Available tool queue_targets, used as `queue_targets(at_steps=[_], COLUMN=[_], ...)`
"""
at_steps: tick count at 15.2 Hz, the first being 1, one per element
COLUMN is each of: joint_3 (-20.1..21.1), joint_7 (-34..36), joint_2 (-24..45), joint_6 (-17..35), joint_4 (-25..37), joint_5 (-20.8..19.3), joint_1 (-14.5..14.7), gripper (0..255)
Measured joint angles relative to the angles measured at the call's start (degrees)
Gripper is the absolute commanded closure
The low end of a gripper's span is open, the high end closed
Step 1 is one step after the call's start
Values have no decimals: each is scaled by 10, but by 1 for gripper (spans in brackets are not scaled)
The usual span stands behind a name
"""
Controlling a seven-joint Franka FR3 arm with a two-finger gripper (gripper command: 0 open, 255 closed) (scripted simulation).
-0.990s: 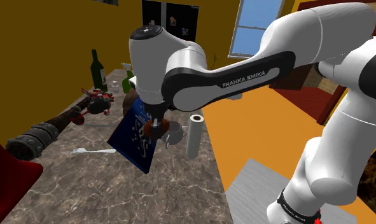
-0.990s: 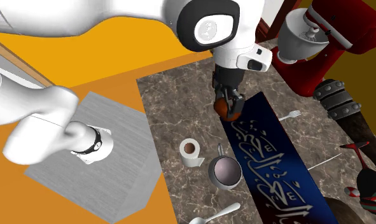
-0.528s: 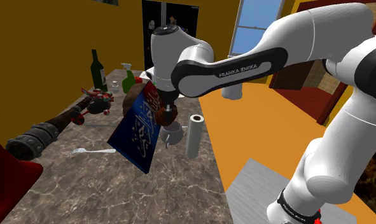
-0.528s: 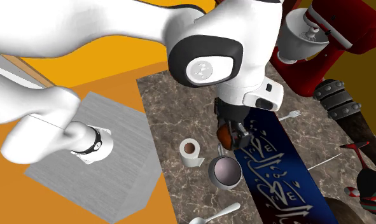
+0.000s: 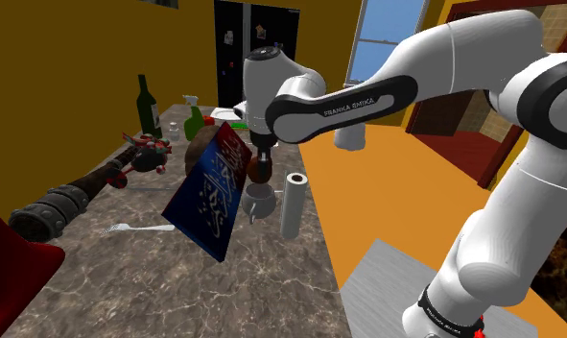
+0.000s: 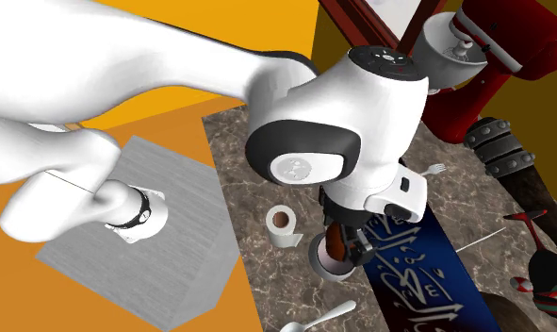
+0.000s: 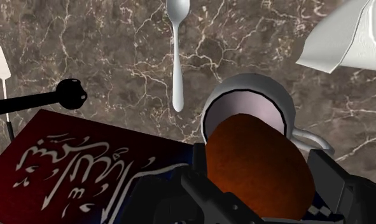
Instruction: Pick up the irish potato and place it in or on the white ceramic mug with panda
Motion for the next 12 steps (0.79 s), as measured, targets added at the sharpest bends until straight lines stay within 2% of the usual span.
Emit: queue_targets(at_steps=[12], joint_3=[-1], joint_7=[34], joint_2=[28], joint_6=[74], joint_4=[-52], joint_5=[-26], joint_1=[-1], gripper=[255])
